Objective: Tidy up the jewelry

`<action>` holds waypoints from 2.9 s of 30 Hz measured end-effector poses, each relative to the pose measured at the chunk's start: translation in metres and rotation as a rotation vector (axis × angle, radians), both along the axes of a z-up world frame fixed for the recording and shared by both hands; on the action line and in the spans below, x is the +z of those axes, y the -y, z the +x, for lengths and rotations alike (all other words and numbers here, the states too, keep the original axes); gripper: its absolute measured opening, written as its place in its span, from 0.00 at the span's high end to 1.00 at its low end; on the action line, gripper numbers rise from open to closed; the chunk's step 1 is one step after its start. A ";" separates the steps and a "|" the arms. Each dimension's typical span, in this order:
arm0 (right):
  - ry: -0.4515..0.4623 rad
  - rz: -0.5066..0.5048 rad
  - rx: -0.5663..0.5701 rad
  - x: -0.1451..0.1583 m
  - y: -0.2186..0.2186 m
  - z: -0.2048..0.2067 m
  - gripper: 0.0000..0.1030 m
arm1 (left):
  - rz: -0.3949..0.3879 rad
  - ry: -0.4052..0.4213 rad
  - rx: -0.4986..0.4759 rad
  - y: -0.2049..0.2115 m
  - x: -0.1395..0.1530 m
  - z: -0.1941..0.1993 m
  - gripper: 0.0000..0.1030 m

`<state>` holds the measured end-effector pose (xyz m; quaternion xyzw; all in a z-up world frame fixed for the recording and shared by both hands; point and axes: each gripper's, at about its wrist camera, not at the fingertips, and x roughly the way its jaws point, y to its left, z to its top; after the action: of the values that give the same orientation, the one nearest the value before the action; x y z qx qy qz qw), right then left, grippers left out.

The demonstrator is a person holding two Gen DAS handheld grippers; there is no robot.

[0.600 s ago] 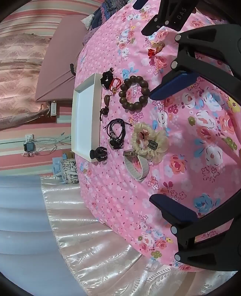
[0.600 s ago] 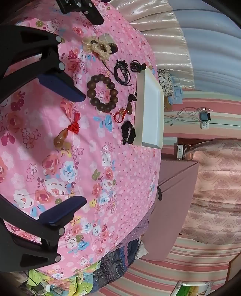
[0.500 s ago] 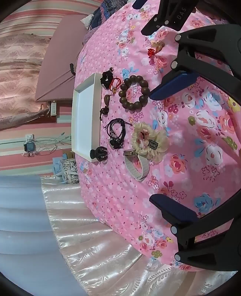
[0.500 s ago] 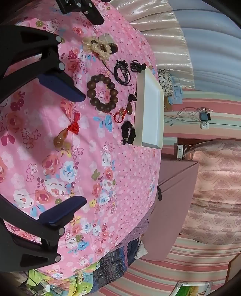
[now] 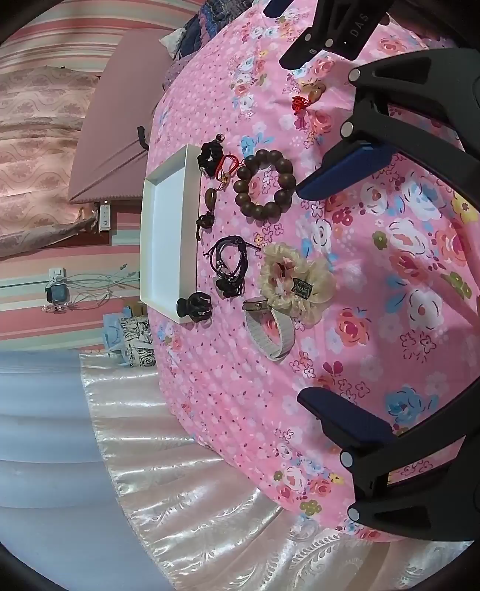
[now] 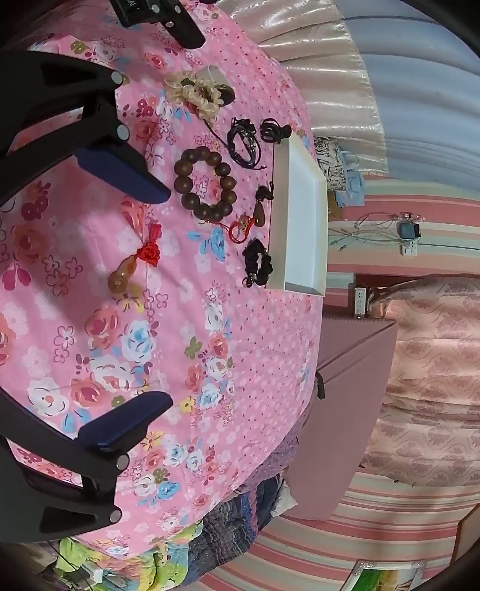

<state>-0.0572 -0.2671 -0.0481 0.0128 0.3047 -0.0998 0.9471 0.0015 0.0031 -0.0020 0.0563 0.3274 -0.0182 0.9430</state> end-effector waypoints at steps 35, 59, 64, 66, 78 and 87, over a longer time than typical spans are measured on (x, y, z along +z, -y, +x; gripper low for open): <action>-0.001 0.003 0.000 -0.002 0.001 0.001 0.02 | 0.013 -0.008 -0.004 0.007 -0.007 -0.001 0.03; 0.000 0.003 0.001 -0.003 0.001 0.003 0.02 | 0.012 -0.012 -0.009 0.007 -0.006 -0.002 0.03; -0.001 0.004 0.002 -0.002 0.001 0.003 0.02 | 0.013 -0.011 -0.008 0.007 -0.006 -0.002 0.03; -0.002 0.004 0.001 -0.003 0.002 0.003 0.02 | 0.013 -0.013 -0.008 0.007 -0.006 -0.002 0.03; -0.004 0.005 0.002 -0.005 0.002 0.005 0.02 | 0.014 -0.017 -0.009 0.006 -0.008 0.000 0.03; -0.005 0.007 0.001 -0.005 0.003 0.005 0.02 | 0.015 -0.019 -0.009 0.006 -0.008 0.000 0.03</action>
<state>-0.0524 -0.2698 -0.0530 0.0154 0.3074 -0.0981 0.9464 0.0015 -0.0032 -0.0102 0.0647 0.3361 -0.0206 0.9394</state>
